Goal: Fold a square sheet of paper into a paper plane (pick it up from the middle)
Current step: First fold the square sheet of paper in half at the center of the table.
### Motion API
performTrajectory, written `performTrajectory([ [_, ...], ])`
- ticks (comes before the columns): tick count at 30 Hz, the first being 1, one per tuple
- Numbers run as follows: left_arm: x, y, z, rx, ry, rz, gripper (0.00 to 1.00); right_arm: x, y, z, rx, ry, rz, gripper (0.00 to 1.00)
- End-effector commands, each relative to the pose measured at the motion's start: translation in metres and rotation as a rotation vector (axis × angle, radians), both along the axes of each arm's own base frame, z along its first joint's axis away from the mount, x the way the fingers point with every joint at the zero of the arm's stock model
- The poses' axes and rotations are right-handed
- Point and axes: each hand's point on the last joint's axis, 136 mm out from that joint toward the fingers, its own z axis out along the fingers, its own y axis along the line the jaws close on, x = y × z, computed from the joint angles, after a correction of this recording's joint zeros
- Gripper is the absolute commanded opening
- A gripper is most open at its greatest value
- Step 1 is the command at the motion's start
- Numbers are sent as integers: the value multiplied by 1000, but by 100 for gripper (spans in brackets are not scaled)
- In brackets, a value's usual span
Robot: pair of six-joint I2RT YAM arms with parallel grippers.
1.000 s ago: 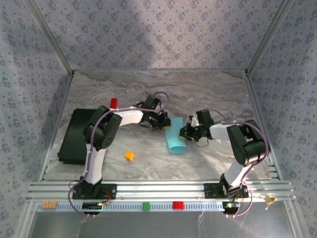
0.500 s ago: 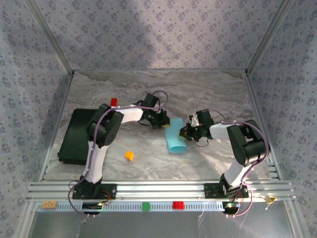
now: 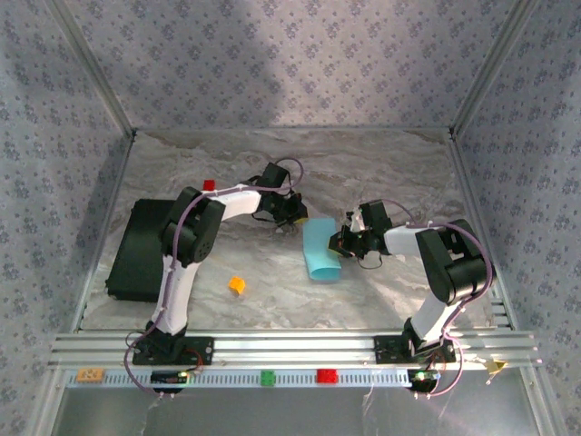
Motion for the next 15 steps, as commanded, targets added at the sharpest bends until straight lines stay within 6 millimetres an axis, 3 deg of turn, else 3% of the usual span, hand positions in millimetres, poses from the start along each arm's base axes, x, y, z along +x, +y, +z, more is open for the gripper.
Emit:
performTrajectory([
  [1,9,22,-24,122,30,84,0,-45,-38,-56,-223,200,-40,0],
  [8,13,27,-23,172,33,105,0,-45,-37,-55,-221,196,-39,0],
  [15,19,17,17,122,-32,84,3,-44,-36,-55,-220,190,-37,0],
])
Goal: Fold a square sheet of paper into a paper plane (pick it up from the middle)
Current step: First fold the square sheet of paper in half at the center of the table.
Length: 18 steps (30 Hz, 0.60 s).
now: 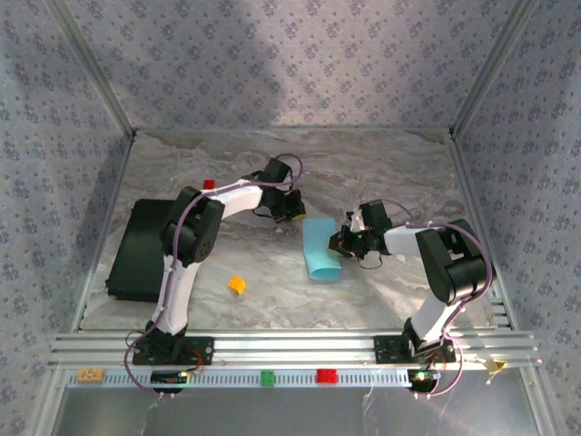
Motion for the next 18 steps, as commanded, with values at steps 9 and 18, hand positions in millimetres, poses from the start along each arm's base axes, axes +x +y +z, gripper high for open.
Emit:
performTrajectory([
  [9,-42,-19,51,-60,-64,-110,5,-43,-36,-54,-220,187,-36,0],
  [18,-112,-41,38,-175,40,-227,4,-43,-36,-55,-222,189,-37,0],
])
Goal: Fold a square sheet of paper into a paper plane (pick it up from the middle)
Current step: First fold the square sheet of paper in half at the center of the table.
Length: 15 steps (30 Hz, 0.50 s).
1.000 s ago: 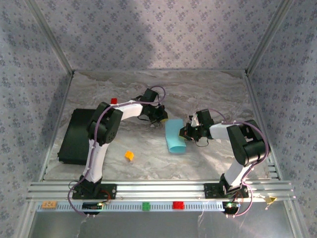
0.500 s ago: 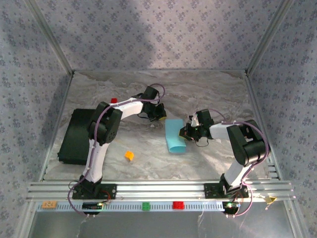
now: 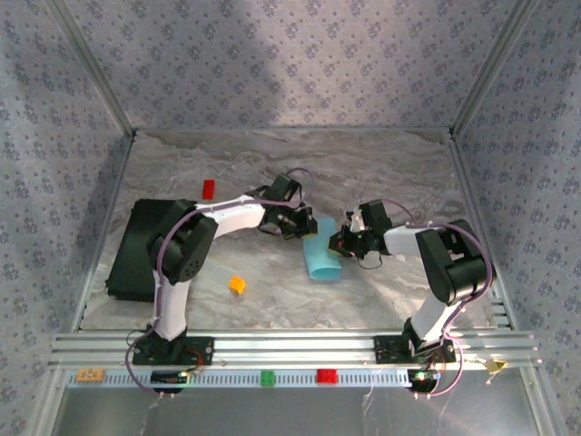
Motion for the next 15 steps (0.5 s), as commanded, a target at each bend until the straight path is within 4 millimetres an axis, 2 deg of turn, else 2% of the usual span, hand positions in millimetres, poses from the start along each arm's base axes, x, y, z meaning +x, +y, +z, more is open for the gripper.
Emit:
performTrajectory([
  [1,-19,-2,3,-51,42,-33,4,-44,-36,-55,-220,192,-39,0],
  [10,-41,12,-22,-25,86,-41,4,-44,-38,-56,-227,193,-41,0],
  [15,-54,34,-46,74,88,-58,4,-46,-39,-56,-230,197,-42,0],
])
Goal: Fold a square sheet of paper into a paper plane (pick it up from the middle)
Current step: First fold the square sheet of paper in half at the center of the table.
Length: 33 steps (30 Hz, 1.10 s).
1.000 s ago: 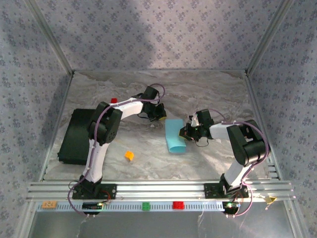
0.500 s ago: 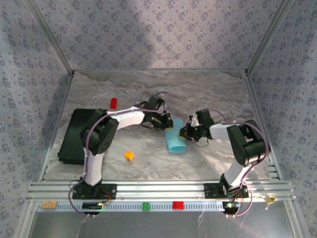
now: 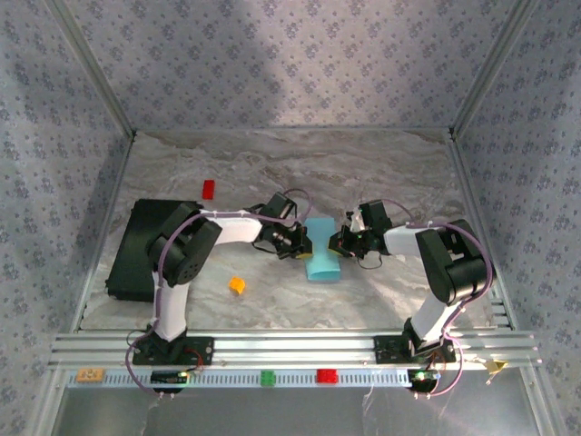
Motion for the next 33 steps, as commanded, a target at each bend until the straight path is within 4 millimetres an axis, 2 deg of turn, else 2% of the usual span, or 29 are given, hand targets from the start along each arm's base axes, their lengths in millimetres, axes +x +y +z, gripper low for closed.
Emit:
performTrajectory([
  [1,-16,20,-13,79,6,-32,3,-47,-39,-57,-233,199,-43,0],
  [6,-20,29,-14,117,-17,-58,3,-48,-40,-57,-233,199,-47,0],
  [14,-6,6,40,-6,-78,-18,3,-47,-40,-56,-234,197,-47,0],
  [17,-7,-6,49,-67,-66,-16,4,-47,-40,-56,-234,196,-47,0],
  [20,-12,-14,43,-81,-37,-33,4,-47,-40,-56,-234,197,-44,0],
  [24,-18,-13,28,-65,-9,-39,4,-47,-41,-57,-235,200,-45,0],
  [33,-40,12,-11,26,44,-56,2,-49,-41,-58,-238,204,-45,0],
])
